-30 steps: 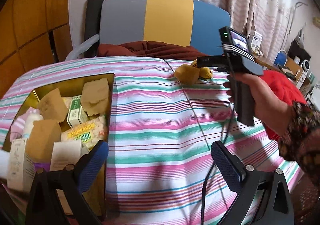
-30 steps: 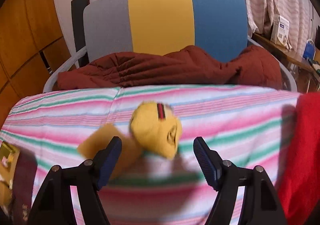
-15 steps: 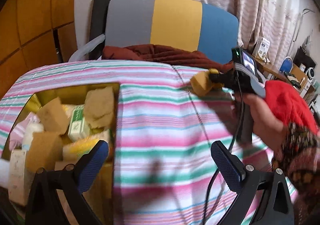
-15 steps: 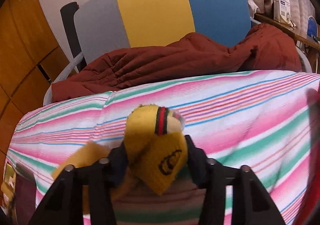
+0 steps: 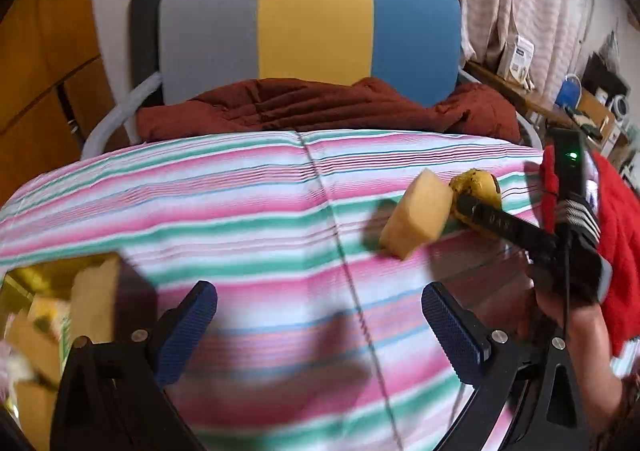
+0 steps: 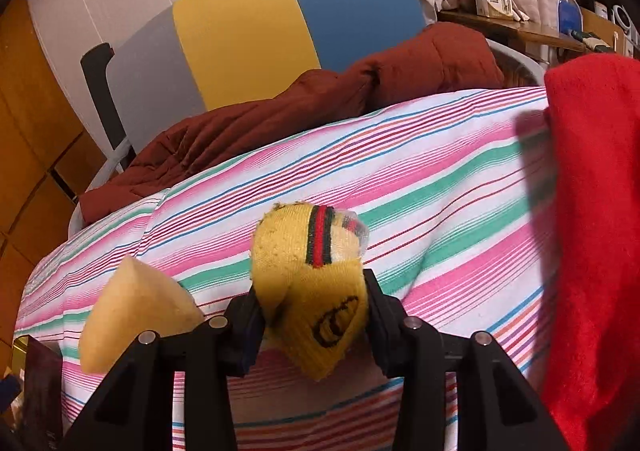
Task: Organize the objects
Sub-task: 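Grasp the yellow sock with the right tool while the left tool grasps the last yellow sponge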
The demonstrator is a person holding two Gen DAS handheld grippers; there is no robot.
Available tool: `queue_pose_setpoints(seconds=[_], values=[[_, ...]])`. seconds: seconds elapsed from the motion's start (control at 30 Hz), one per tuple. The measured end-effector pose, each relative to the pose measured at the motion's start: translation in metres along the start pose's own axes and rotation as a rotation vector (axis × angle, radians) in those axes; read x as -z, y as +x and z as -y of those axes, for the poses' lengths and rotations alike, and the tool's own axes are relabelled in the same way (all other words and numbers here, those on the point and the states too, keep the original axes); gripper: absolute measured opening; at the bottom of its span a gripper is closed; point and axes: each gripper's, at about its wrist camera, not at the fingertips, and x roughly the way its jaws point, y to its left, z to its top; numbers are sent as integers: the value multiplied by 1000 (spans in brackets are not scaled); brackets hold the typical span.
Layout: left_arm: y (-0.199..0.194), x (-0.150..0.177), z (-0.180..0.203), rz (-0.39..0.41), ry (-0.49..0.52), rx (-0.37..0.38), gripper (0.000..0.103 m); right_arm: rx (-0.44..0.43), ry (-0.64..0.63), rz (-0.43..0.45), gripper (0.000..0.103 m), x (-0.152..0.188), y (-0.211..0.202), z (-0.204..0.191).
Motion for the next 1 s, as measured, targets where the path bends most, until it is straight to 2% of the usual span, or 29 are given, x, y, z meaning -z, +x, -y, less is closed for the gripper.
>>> queue_pose_setpoints(seconds=[0.13, 0.4, 0.53, 0.63, 0.7, 0.87, 1.0], values=[[27, -14, 21, -23, 74, 0, 103, 5, -6, 5, 44, 1, 1, -1], [57, -24, 66, 58, 300, -57, 103, 45, -41, 11, 44, 3, -1, -6], [76, -24, 71, 38, 315, -25, 98, 51, -44, 14, 44, 4, -1, -7], [87, -22, 66, 20, 291, -36, 75, 61, -53, 16, 45, 6, -1, -9], [91, -21, 60, 16, 261, 20, 65, 70, -60, 18, 45, 6, -1, -10], [90, -15, 60, 33, 273, 99, 46, 84, -72, 21, 45, 8, -1, -12], [88, -11, 61, 49, 275, 109, 39, 90, -77, 24, 45, 9, -1, -13]])
